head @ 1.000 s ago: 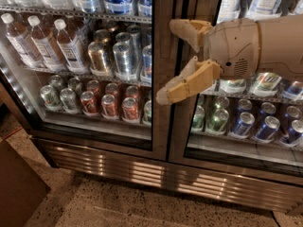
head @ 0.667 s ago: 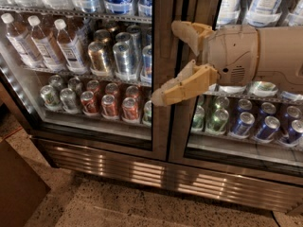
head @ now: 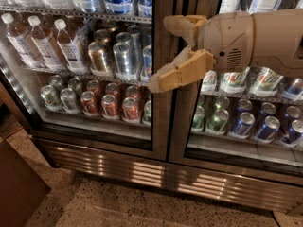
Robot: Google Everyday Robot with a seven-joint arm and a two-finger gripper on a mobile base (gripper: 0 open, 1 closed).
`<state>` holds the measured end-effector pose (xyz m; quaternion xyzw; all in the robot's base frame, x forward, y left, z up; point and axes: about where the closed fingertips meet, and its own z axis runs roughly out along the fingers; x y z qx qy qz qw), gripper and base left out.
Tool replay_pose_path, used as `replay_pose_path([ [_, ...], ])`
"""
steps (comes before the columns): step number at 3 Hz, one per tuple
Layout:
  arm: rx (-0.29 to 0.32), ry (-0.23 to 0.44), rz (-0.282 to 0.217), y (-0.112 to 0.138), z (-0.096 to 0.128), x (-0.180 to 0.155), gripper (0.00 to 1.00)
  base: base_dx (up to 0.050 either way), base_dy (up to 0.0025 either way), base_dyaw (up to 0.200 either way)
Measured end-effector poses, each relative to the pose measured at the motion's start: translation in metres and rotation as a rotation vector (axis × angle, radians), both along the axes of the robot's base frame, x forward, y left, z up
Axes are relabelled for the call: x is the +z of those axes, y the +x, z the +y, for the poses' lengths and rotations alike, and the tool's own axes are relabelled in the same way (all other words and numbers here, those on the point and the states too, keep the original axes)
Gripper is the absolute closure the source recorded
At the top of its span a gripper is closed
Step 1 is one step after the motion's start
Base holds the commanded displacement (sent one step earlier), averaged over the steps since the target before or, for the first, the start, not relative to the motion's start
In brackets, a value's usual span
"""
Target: Open left fridge door
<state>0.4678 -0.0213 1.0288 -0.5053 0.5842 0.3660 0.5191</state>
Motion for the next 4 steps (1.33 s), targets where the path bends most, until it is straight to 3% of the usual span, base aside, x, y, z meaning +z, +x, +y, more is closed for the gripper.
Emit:
replay_pose_path([
  [1, 0.000, 0.000, 0.000, 0.000, 0.000, 0.000, 0.00, 0.000, 0.00000, 0.000],
  [2, -0.045, 0.016, -0.001, 0.000, -0.009, 0.000, 0.00, 0.000, 0.00000, 0.000],
  [3, -0.067, 0.006, 0.046, 0.015, -0.007, 0.004, 0.00, 0.000, 0.00000, 0.000],
  [4, -0.067, 0.006, 0.046, 0.015, -0.007, 0.004, 0.00, 0.000, -0.00001, 0.194],
])
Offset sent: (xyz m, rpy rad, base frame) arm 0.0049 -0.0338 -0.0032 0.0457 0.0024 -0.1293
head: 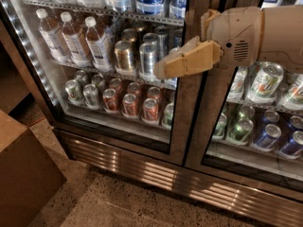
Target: Open left fridge door
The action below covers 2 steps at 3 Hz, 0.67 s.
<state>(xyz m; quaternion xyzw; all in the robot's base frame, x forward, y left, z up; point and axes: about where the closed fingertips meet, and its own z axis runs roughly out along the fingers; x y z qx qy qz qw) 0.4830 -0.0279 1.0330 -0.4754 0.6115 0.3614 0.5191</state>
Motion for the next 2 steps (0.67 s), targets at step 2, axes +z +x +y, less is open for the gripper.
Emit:
replay_pose_path([
  [2, 0.000, 0.000, 0.000, 0.0000, 0.0000, 0.0000, 0.19, 0.000, 0.00000, 0.000],
])
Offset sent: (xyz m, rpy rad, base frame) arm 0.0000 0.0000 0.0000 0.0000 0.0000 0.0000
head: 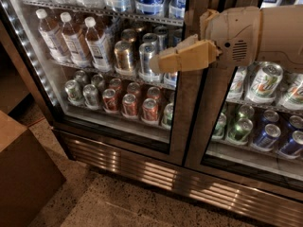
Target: Open left fridge door
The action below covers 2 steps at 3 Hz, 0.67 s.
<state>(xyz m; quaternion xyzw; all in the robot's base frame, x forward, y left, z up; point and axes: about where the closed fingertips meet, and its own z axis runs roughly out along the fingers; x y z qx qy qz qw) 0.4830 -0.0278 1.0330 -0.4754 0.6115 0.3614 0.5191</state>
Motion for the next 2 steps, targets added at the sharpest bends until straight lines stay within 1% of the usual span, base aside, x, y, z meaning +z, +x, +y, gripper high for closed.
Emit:
replay_pose_path([
  [2, 0.000, 0.000, 0.000, 0.0000, 0.0001, 0.0000, 0.65, 0.000, 0.00000, 0.000],
])
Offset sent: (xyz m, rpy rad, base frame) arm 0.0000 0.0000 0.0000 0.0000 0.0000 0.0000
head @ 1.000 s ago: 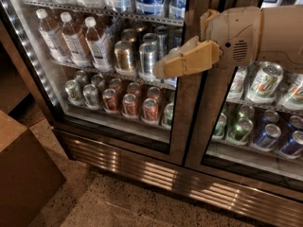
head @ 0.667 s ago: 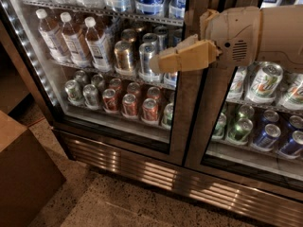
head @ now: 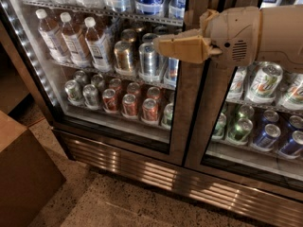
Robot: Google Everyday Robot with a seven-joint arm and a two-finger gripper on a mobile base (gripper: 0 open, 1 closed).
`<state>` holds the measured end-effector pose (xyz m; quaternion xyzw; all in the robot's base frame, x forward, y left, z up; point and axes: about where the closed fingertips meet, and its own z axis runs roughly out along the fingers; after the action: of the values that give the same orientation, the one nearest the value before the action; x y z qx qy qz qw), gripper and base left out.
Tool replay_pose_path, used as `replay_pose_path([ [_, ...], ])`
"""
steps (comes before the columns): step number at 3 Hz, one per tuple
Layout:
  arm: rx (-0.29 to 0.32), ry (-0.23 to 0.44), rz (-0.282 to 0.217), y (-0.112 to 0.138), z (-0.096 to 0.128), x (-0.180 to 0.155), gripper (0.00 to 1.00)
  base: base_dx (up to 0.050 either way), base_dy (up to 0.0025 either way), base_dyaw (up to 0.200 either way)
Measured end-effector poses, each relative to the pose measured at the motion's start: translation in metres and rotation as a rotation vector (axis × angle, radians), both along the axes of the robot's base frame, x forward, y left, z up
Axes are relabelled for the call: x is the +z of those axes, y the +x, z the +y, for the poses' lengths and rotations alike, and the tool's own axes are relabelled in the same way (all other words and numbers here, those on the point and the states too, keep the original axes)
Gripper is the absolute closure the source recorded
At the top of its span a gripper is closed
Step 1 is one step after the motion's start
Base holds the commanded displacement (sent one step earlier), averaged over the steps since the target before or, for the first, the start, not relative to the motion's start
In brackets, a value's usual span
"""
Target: Open left fridge door
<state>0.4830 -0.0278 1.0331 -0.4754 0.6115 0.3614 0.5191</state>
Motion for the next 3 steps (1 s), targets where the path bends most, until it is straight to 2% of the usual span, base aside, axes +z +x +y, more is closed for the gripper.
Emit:
replay_pose_path([
  [1, 0.000, 0.000, 0.000, 0.0000, 0.0000, 0.0000, 0.88, 0.000, 0.00000, 0.000],
  [2, 0.000, 0.000, 0.000, 0.0000, 0.0000, 0.0000, 1.00, -0.050, -0.00001, 0.000],
  [3, 0.000, 0.000, 0.000, 0.0000, 0.0000, 0.0000, 1.00, -0.050, -0.00011, 0.001],
])
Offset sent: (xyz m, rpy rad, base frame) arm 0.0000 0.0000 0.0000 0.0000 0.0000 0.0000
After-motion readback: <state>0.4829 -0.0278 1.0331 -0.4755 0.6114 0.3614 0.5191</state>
